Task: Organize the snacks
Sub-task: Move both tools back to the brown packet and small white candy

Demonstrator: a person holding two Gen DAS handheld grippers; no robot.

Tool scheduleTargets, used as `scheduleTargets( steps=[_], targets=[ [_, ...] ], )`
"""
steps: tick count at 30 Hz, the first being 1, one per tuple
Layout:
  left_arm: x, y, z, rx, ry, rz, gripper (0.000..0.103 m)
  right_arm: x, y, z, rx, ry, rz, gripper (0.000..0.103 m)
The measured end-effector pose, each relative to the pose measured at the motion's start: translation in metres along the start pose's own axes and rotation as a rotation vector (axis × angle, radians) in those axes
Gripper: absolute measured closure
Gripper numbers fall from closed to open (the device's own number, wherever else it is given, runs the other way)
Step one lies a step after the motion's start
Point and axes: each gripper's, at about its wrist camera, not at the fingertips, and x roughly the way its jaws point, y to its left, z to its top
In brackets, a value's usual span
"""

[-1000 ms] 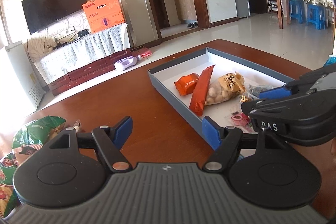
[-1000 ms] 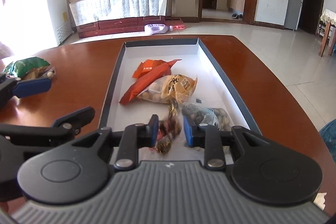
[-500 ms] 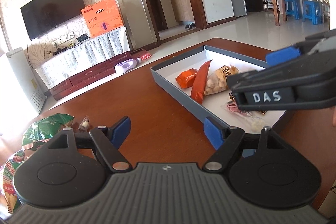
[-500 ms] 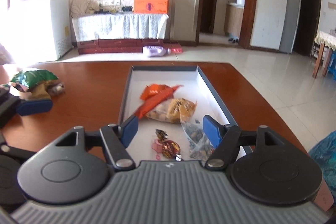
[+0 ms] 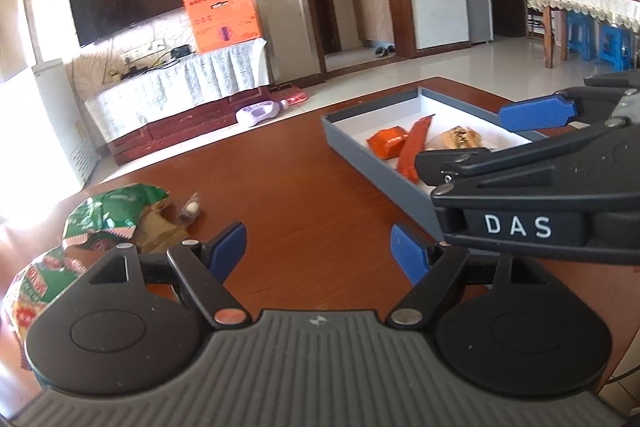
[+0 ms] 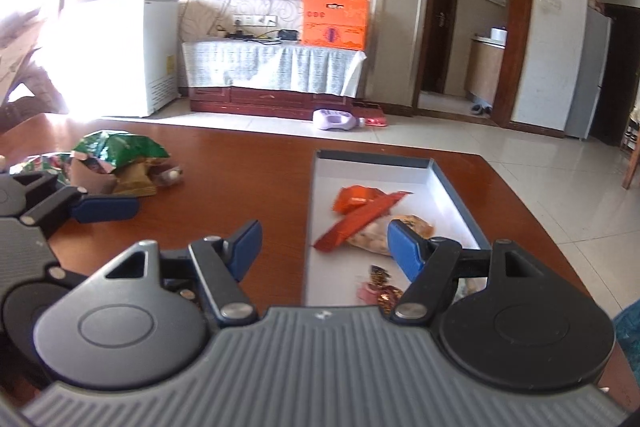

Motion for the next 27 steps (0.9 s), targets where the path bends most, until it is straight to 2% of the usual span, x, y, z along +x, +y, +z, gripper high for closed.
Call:
scheduleTargets(
  steps=[17,27],
  targets=[
    [0.0,0.064,-0.018,-0.102,0.024,0.091,0.02,0.012,0.041,0.009,-0.023,0.012,0.087,0.032],
    [0.01,0.094,-0.025,-0.169,0.042,0.116,0.02,0.017,0.066,0.013,-0.053,0.009,0.124,0.032]
  ],
)
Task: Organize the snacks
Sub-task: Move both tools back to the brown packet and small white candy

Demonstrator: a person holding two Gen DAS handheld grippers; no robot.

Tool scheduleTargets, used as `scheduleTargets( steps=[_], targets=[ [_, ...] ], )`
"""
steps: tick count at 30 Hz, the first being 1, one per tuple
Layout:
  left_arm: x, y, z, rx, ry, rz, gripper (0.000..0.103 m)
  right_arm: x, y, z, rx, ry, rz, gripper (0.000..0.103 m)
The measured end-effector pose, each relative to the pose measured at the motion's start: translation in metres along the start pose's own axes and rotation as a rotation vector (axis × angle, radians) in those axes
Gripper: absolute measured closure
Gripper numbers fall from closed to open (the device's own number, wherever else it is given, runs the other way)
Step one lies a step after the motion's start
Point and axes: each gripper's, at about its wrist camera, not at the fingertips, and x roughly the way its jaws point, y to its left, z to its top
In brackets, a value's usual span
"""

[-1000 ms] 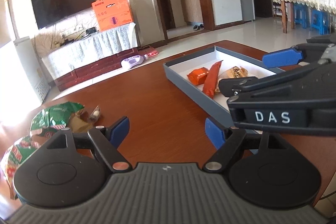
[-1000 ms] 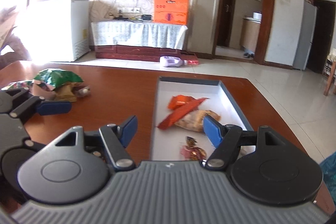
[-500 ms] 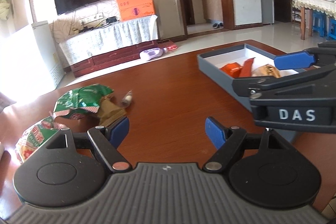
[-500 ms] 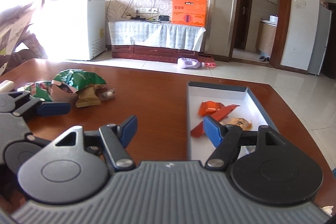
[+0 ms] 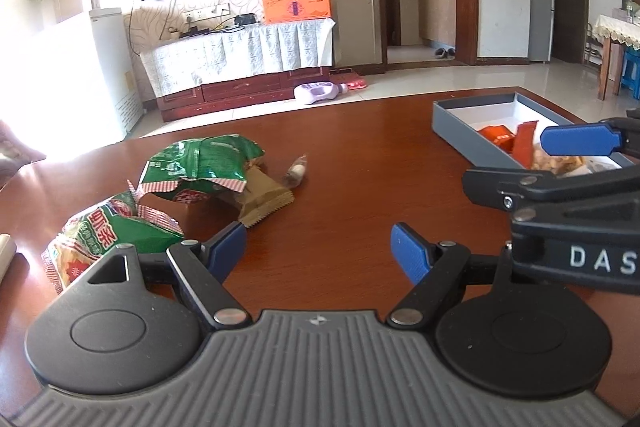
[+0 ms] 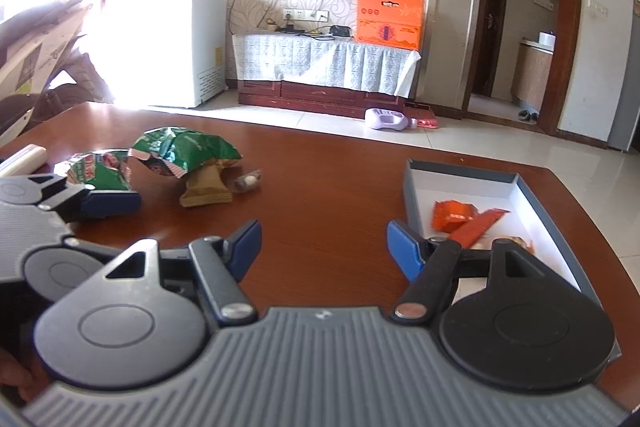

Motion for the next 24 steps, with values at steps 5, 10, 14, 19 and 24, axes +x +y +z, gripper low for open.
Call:
scheduleTargets(
  steps=[5,10,14,19,24],
  targets=[
    [0.013,0.009,0.003,-0.021,0.012,0.009,0.02,0.003,0.003,0.003,0.014,-0.009,-0.008,0.032],
    [0.021,0.014,0.007,-0.037,0.003,0.007,0.02,0.008,-0.003,0.006,0.06,0.0,-0.015,0.032],
    [0.033,0.019,0.012,-0.049,-0.001,0.007,0.02,0.008,-0.001,0.006,0.046,-0.004,-0.019,0.032],
    [0.05,0.023,0.019,-0.072,-0.003,-0.007,0.02,0.007,-0.007,0.011,0.056,-0.019,-0.028,0.032],
    [0.069,0.019,0.022,-0.1,0.025,-0.035,0.02,0.008,-0.021,0.011,0.116,0.002,-0.041,0.032]
  ],
)
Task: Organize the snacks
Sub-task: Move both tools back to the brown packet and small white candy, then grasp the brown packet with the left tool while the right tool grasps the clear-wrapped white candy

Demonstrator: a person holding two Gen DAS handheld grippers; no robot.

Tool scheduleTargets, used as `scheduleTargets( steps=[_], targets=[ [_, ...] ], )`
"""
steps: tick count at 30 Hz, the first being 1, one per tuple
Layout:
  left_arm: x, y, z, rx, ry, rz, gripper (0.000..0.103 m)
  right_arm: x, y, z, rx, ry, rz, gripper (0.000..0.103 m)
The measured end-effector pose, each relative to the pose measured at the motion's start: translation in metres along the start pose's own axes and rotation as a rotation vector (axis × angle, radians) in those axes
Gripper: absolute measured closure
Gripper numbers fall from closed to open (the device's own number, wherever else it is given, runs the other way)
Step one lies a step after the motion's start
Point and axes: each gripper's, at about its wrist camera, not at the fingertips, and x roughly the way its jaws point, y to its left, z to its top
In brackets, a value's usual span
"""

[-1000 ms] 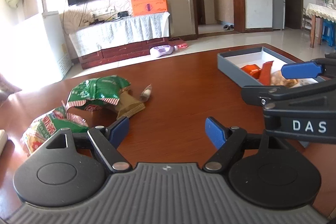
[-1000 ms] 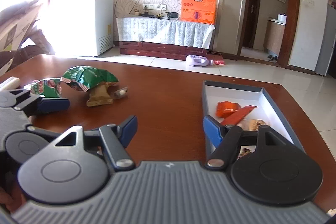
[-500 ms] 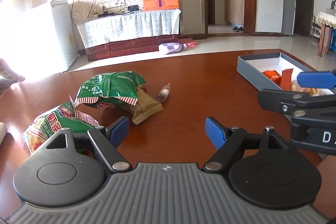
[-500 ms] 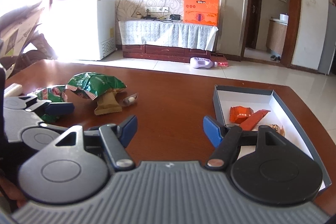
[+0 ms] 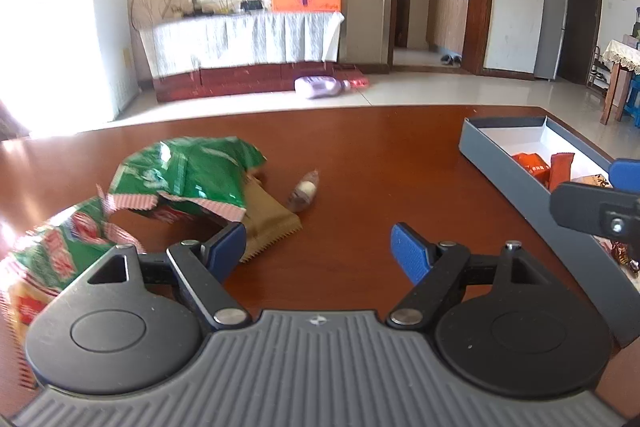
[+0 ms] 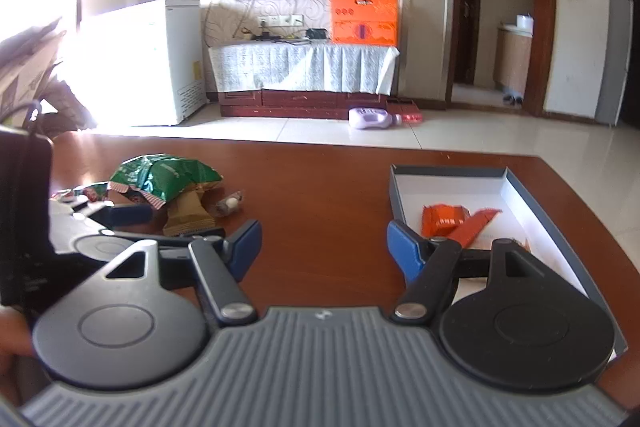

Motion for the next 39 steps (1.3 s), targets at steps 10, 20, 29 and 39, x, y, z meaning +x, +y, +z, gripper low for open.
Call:
scheduleTargets(
  steps=[10,20,29,39],
  targets=[
    [0.034,0.024,0.009,-0.094,0.015,0.092,0.02,0.001,-0.002,-0.004,0.014,0.016,0.008,0.032],
    [0.067,0.045,0.019,-0.14,0.057,0.131,0.02,0.008,0.006,-0.002,-0.022,0.037,0.04,0.032],
    [0.087,0.052,0.019,-0.156,0.096,0.14,0.023,0.022,0.013,-0.011,-0.039,0.075,0.052,0.032],
    [0.087,0.056,0.015,-0.135,0.089,0.134,0.046,0.033,0.021,-0.017,-0.06,0.092,0.059,0.032]
  ],
)
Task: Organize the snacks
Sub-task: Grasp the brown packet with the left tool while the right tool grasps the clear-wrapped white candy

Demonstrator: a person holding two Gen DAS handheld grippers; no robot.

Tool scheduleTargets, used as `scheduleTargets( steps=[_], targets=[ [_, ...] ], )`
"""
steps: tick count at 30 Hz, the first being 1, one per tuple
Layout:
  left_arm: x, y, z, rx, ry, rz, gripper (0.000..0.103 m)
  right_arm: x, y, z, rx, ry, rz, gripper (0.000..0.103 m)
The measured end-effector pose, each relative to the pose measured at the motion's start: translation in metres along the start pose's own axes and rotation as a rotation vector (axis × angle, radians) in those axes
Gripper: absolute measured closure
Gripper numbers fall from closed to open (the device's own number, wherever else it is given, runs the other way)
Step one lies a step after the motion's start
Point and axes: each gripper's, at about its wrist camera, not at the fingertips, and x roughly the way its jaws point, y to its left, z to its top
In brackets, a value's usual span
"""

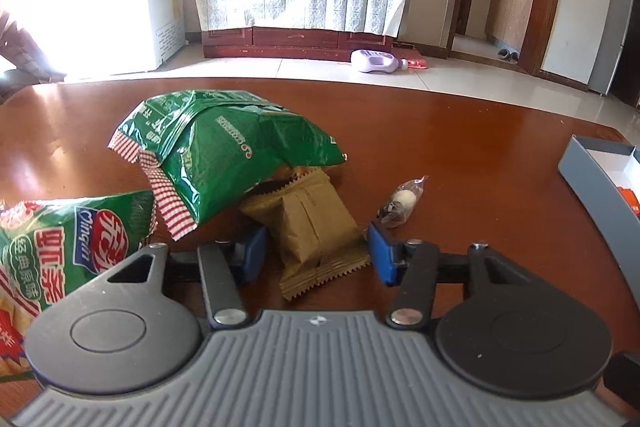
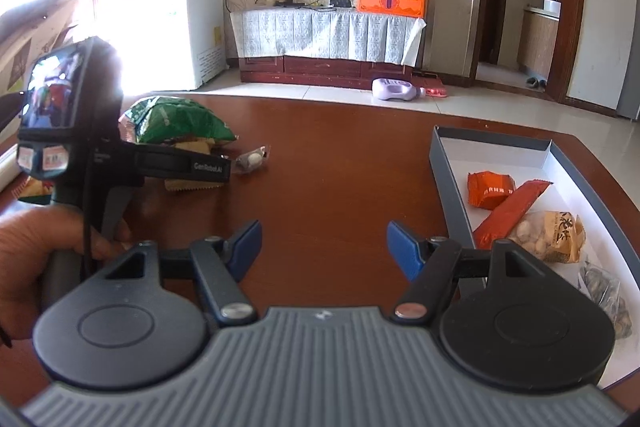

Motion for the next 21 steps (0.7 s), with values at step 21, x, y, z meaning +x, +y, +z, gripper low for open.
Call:
scheduleTargets(
  steps=[21],
  targets=[
    [-0.032,0.014,-0.024,0.071,-0.003,0.041,0.049,0.093,0.022,0.034,0.083,0.048,0.012,0.032]
  ],
)
